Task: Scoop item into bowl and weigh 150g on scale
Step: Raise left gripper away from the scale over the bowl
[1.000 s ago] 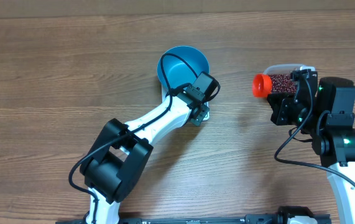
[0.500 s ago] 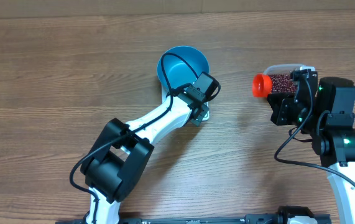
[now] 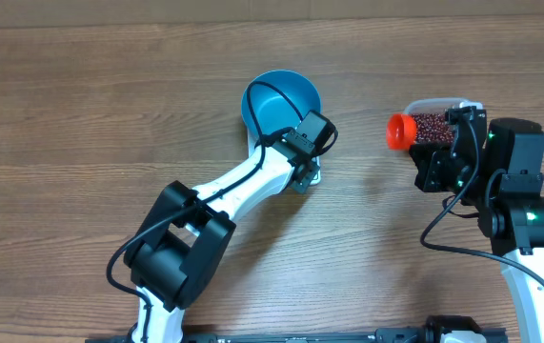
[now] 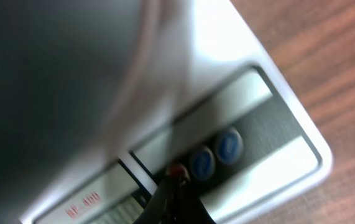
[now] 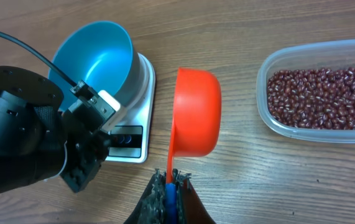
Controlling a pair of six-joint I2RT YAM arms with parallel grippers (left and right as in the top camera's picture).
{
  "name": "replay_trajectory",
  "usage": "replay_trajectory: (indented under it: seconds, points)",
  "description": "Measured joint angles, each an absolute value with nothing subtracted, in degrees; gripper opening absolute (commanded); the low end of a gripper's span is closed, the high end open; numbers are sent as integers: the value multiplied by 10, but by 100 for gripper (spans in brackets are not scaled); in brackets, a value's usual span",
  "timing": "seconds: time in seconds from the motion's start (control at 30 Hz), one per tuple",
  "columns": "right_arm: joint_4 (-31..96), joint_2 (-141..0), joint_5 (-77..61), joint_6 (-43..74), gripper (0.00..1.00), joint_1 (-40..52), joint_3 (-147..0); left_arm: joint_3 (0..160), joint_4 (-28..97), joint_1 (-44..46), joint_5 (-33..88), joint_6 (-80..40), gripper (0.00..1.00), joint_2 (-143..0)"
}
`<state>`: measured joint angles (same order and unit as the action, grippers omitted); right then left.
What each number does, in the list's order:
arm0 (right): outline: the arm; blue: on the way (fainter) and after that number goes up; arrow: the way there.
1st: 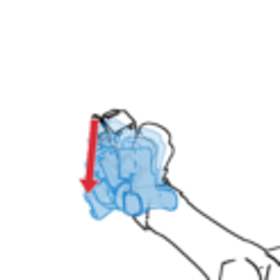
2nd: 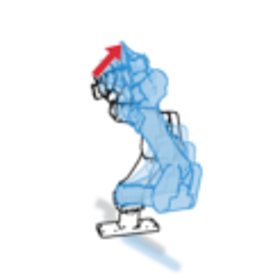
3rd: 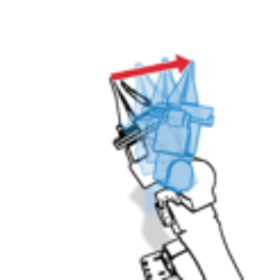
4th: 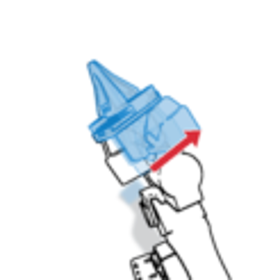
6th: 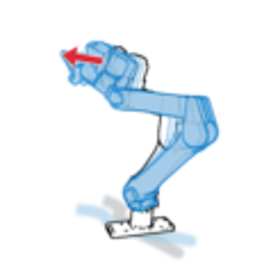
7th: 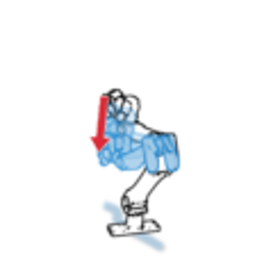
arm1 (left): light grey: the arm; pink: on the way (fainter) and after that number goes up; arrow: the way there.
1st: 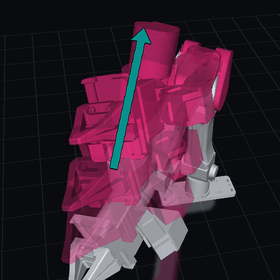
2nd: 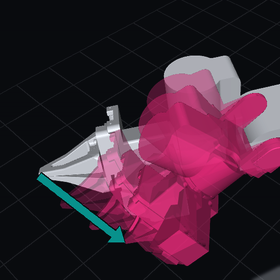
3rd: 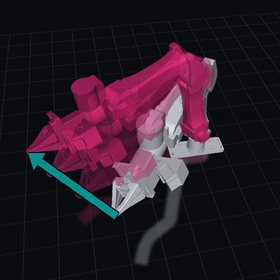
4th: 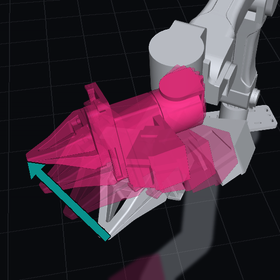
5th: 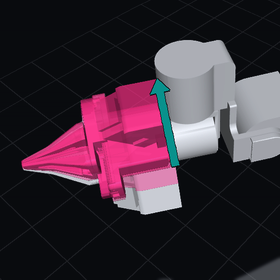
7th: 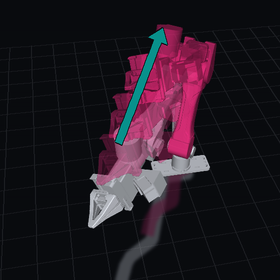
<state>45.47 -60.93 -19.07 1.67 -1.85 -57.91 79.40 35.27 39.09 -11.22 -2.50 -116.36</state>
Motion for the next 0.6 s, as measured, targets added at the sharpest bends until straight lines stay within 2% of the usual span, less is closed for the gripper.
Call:
replay_trajectory:
  seconds: [0.3,0.6]
  points:
    - [456,-609,-191,17,3,-19,-579,809,409,417,-86,-25,4,-1122]
    - [458,-609,-191,17,3,-19,-579,829,387,411,-76,-25,4,-938]
